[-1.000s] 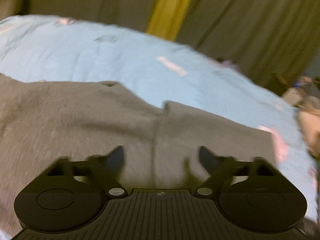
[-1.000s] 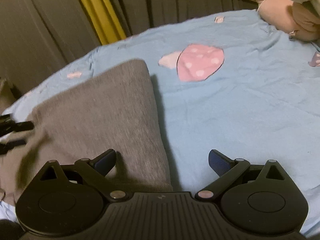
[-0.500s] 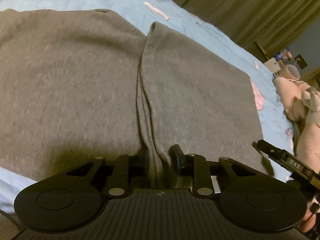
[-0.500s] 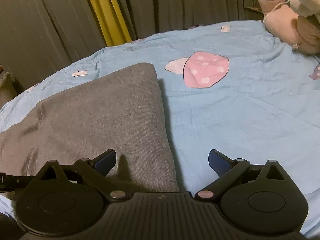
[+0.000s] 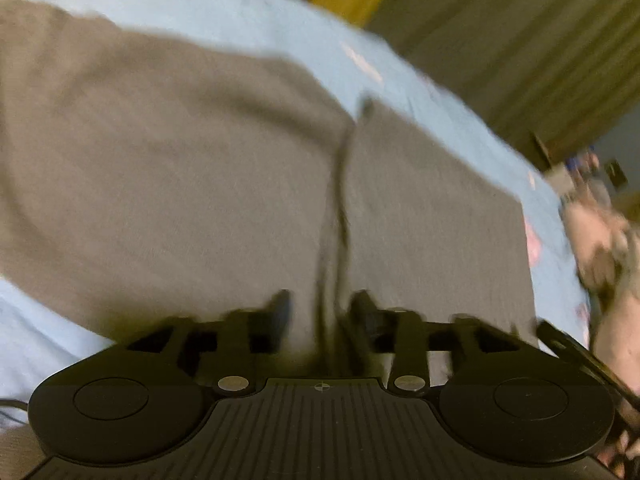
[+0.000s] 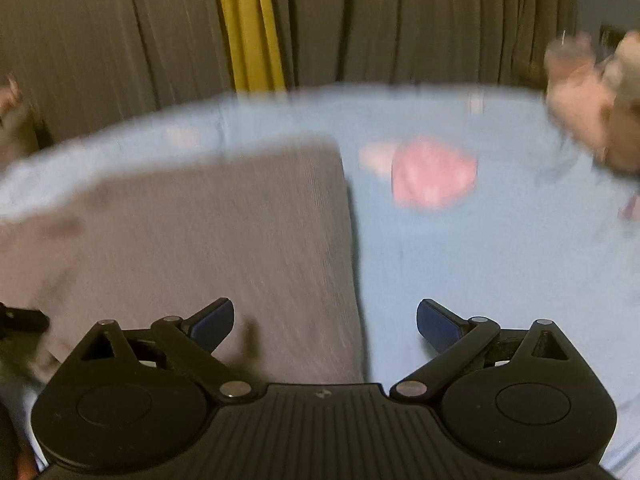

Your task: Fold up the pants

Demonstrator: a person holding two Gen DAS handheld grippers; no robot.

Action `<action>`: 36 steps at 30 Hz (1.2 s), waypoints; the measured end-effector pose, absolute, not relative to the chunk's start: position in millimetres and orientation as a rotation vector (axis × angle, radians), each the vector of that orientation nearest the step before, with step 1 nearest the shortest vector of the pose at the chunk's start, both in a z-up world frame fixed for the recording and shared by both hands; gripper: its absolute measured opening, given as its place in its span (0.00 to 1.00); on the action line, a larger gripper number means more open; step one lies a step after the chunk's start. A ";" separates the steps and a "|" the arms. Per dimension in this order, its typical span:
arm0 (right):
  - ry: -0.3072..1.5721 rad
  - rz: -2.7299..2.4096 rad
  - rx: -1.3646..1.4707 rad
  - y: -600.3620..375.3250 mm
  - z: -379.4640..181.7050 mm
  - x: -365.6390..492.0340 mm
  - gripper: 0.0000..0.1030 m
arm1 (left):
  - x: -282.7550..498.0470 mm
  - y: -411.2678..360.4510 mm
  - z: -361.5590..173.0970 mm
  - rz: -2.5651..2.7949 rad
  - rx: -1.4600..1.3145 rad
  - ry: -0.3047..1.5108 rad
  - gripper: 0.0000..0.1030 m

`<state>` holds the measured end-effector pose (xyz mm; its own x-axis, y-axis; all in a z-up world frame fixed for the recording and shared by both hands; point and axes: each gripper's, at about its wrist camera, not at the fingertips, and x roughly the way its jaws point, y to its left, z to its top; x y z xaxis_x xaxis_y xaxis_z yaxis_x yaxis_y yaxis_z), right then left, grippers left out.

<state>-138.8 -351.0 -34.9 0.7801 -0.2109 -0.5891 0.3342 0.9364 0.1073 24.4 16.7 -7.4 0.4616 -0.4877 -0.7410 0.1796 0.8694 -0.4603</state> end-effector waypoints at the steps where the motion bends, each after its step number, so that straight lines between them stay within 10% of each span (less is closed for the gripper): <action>1: 0.545 -0.277 0.203 -346.9 -30.0 -146.6 0.96 | 21.9 27.8 -2.9 -0.392 -0.367 0.969 0.72; 4: 0.604 -0.212 0.155 -334.8 -35.8 -139.2 0.96 | 20.2 69.0 7.6 -0.284 -0.478 0.866 0.89; 7: 0.844 -0.240 0.100 -327.5 -59.7 -106.9 0.96 | 23.1 114.3 8.7 -0.162 -0.540 0.819 0.90; 28: 0.776 -0.284 0.302 -339.4 -66.2 -103.0 0.96 | 70.2 269.9 -31.7 0.063 -0.770 0.724 0.90; 36: 0.773 -0.284 0.300 -338.6 -66.7 -104.2 0.96 | 84.8 263.0 -26.6 0.121 -0.704 0.706 0.58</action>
